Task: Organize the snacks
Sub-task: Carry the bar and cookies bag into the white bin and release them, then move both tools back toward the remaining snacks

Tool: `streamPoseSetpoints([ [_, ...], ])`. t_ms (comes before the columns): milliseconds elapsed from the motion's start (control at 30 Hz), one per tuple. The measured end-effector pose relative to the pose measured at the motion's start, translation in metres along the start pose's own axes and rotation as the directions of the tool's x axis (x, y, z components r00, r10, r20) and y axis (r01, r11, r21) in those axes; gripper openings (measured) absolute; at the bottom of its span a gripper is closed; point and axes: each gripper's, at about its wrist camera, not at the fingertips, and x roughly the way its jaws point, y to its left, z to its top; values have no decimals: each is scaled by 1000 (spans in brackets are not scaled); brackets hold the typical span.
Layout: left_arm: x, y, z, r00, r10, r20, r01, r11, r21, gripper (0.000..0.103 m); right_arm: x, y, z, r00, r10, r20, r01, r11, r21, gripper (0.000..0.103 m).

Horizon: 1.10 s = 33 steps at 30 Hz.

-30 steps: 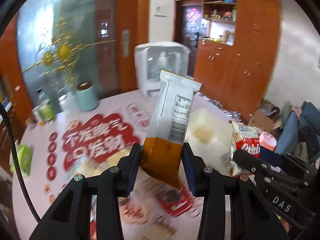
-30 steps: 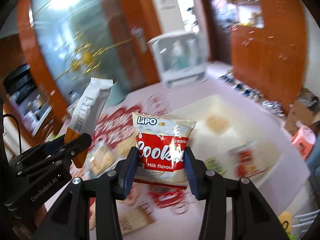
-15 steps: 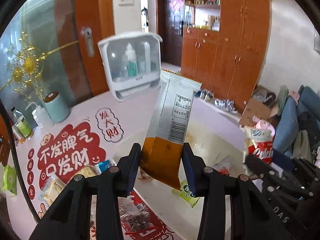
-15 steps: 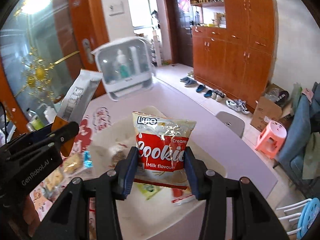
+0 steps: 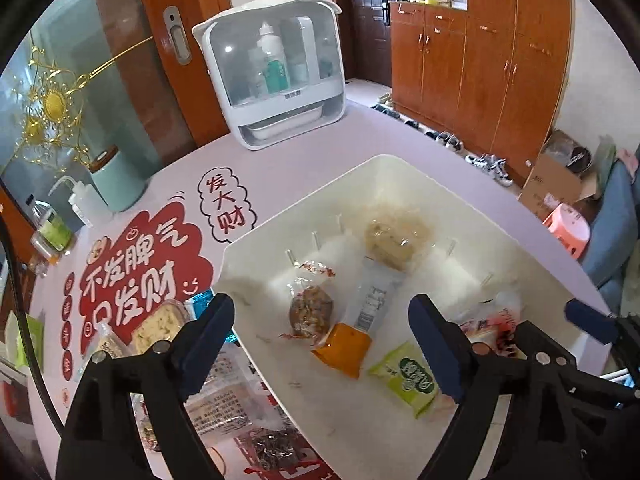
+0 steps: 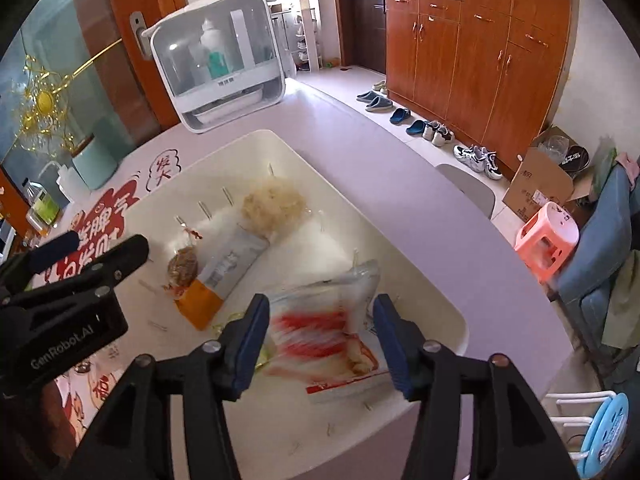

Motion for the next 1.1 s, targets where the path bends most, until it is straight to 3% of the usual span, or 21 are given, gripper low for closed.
streamPoseSetpoints([
  [400, -19, 20, -9, 1000, -1, 0, 1, 998, -57, 88, -4, 15, -3, 1000, 1, 3, -1, 999, -34, 63],
  [667, -54, 49, -26, 1000, 8, 28, -6, 997, -81, 88, -22, 34, -14, 1000, 6, 14, -6, 999, -40, 63],
  [1100, -153, 153, -75, 985, 119, 127, -97, 981, -168, 88, -86, 97, -38, 994, 44, 105, -35, 996, -86, 63],
])
